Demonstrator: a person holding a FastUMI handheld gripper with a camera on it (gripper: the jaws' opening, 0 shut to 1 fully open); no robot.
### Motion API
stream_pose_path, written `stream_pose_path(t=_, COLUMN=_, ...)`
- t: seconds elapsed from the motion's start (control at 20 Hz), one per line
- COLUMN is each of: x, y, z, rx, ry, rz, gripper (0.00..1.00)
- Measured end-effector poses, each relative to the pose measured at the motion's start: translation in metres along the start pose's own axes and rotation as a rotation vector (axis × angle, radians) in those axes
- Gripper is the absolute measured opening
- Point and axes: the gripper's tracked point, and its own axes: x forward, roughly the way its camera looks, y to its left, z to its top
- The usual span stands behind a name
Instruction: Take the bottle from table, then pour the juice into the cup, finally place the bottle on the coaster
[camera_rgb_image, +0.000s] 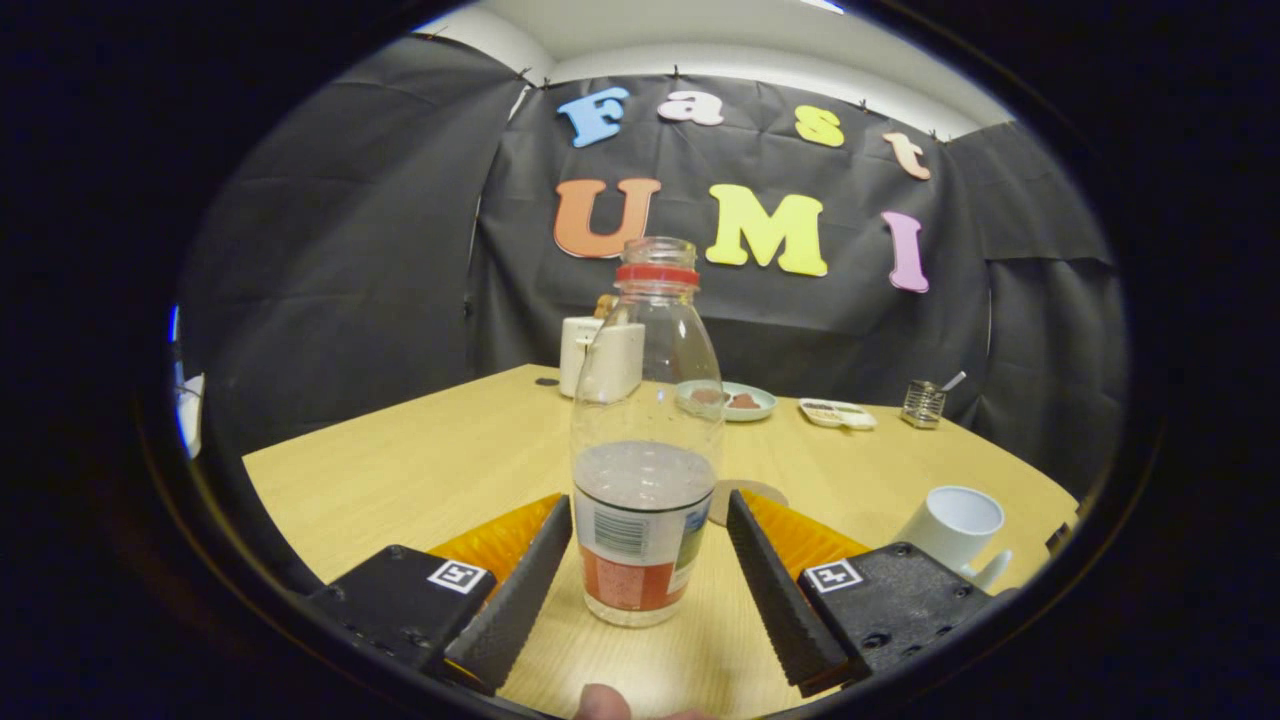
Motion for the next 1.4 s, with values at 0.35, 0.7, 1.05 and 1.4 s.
stream_pose_path(t=0.35, x=0.008, y=0.002, z=-0.006, rx=-0.018, ry=0.029, rz=0.004, gripper=0.87)
stream_pose_path(t=0.7, x=0.001, y=0.009, z=-0.004, rx=0.028, ry=0.067, rz=0.050, gripper=0.80)
stream_pose_path(t=1.05, x=-0.022, y=0.007, z=0.020, rx=0.093, ry=0.054, rz=0.068, gripper=0.78)
stream_pose_path(t=1.4, x=-0.041, y=-0.001, z=0.045, rx=0.339, ry=0.025, rz=0.128, gripper=0.77)
